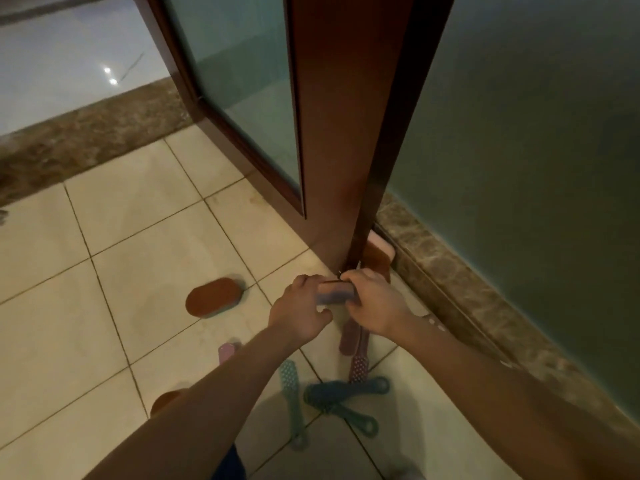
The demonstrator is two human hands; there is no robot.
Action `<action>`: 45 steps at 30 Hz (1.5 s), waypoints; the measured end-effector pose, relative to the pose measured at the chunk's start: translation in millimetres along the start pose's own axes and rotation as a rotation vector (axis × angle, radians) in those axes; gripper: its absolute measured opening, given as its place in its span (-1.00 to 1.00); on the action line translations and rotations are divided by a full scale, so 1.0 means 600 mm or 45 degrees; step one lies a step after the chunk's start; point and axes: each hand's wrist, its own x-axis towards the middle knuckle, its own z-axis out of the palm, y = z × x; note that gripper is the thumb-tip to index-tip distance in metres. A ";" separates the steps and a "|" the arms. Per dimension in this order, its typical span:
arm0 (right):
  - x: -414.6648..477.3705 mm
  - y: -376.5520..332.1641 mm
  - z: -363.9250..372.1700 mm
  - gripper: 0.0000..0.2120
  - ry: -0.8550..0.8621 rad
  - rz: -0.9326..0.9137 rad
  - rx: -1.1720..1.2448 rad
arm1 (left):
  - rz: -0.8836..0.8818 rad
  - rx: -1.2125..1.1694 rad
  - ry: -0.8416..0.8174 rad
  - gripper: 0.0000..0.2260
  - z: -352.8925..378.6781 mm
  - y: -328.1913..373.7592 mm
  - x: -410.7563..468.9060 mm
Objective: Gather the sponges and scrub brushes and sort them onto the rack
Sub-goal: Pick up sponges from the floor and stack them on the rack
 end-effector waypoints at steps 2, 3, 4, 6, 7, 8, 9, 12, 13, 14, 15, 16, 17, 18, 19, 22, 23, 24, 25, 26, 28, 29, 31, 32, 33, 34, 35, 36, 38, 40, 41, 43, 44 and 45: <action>0.012 0.015 0.027 -0.56 0.028 0.028 0.014 | -0.091 -0.053 -0.027 -0.39 0.016 -0.010 0.011; 0.017 0.022 0.038 -0.58 0.049 0.037 0.026 | -0.120 -0.090 -0.019 -0.39 0.024 -0.014 0.014; 0.021 0.028 0.047 -0.58 0.072 0.047 0.038 | -0.134 -0.117 -0.008 -0.38 0.031 -0.019 0.018; 0.028 0.039 0.063 -0.56 0.117 0.057 0.050 | -0.145 -0.135 0.005 -0.38 0.043 -0.027 0.026; 0.033 0.043 0.069 -0.56 0.141 0.056 0.050 | -0.154 -0.136 0.009 -0.38 0.048 -0.031 0.030; 0.037 0.047 0.076 -0.55 0.169 0.055 0.049 | -0.162 -0.130 0.011 -0.38 0.051 -0.035 0.034; 0.041 0.050 0.083 -0.53 0.199 0.061 0.050 | -0.161 -0.116 0.014 -0.37 0.055 -0.039 0.038; 0.050 0.055 0.098 -0.52 0.250 0.112 0.049 | -0.148 -0.085 0.019 -0.37 0.065 -0.055 0.048; 0.051 0.055 0.102 -0.51 0.244 0.128 0.039 | -0.145 -0.086 0.014 -0.39 0.069 -0.059 0.050; 0.052 0.054 0.105 -0.51 0.242 0.135 0.015 | -0.145 -0.097 0.004 -0.41 0.072 -0.064 0.051; 0.053 0.053 0.109 -0.51 0.253 0.134 -0.020 | -0.149 -0.123 -0.011 -0.43 0.076 -0.068 0.051; 0.053 0.051 0.112 -0.52 0.280 0.133 -0.055 | -0.157 -0.165 -0.027 -0.45 0.080 -0.072 0.051; 0.053 0.050 0.115 -0.52 0.309 0.136 -0.088 | -0.170 -0.214 -0.041 -0.46 0.083 -0.075 0.051; 0.053 0.048 0.117 -0.53 0.326 0.141 -0.116 | -0.183 -0.261 -0.046 -0.47 0.085 -0.076 0.051; 0.053 0.046 0.117 -0.55 0.326 0.139 -0.137 | -0.195 -0.308 -0.042 -0.48 0.085 -0.076 0.053; 0.049 0.042 0.118 -0.63 0.305 0.080 -0.101 | -0.244 -0.483 0.017 -0.54 0.080 -0.070 0.059; 0.045 0.038 0.120 -0.66 0.312 0.068 -0.021 | -0.298 -0.553 0.025 -0.51 0.077 -0.066 0.060; 0.039 0.034 0.122 -0.70 0.322 0.069 0.101 | -0.376 -0.649 0.020 -0.45 0.073 -0.061 0.060; 0.033 0.029 0.125 -0.73 0.336 0.080 0.246 | -0.473 -0.776 0.000 -0.39 0.072 -0.057 0.061; 0.026 0.025 0.129 -0.75 0.354 0.089 0.389 | -0.571 -0.914 -0.029 -0.36 0.073 -0.053 0.062; 0.015 0.016 0.133 -0.74 0.411 0.094 0.602 | -0.730 -1.148 -0.097 -0.43 0.073 -0.040 0.060; 0.011 0.012 0.133 -0.73 0.426 0.094 0.712 | -0.776 -1.225 -0.143 -0.50 0.073 -0.032 0.057; 0.005 0.006 0.131 -0.73 0.404 0.111 0.984 | -0.805 -1.342 -0.282 -0.58 0.071 -0.016 0.051; 0.002 0.004 0.130 -0.77 0.379 0.129 1.116 | -0.799 -1.408 -0.345 -0.59 0.073 -0.010 0.050; 0.001 0.004 0.129 -0.85 0.350 0.178 1.221 | -0.797 -1.477 -0.386 -0.60 0.075 -0.005 0.050; 0.000 0.005 0.127 -0.94 0.320 0.258 1.325 | -0.808 -1.541 -0.405 -0.61 0.076 -0.001 0.051; -0.001 0.007 0.124 -0.88 0.301 0.342 1.419 | -0.820 -1.578 -0.409 -0.63 0.076 0.003 0.051; -0.003 0.010 0.121 -0.79 0.316 0.384 1.513 | -0.820 -1.581 -0.406 -0.65 0.077 0.005 0.052; -0.004 0.016 0.113 -0.69 0.424 0.374 1.598 | -0.799 -1.500 -0.379 -0.64 0.084 0.008 0.053; -0.003 0.023 0.106 -0.72 0.551 0.367 1.473 | -0.788 -1.390 -0.323 -0.55 0.092 0.009 0.055; -0.002 0.028 0.101 -0.78 0.625 0.372 1.337 | -0.783 -1.341 -0.282 -0.50 0.096 0.008 0.056; 0.006 0.038 0.084 -0.86 0.782 0.367 1.080 | -0.756 -1.263 -0.187 -0.48 0.101 0.006 0.061; 0.012 0.044 0.071 -0.83 0.855 0.353 0.948 | -0.737 -1.239 -0.139 -0.50 0.102 0.005 0.063; 0.020 0.050 0.058 -0.79 0.896 0.330 0.800 | -0.720 -1.217 -0.095 -0.51 0.102 0.004 0.065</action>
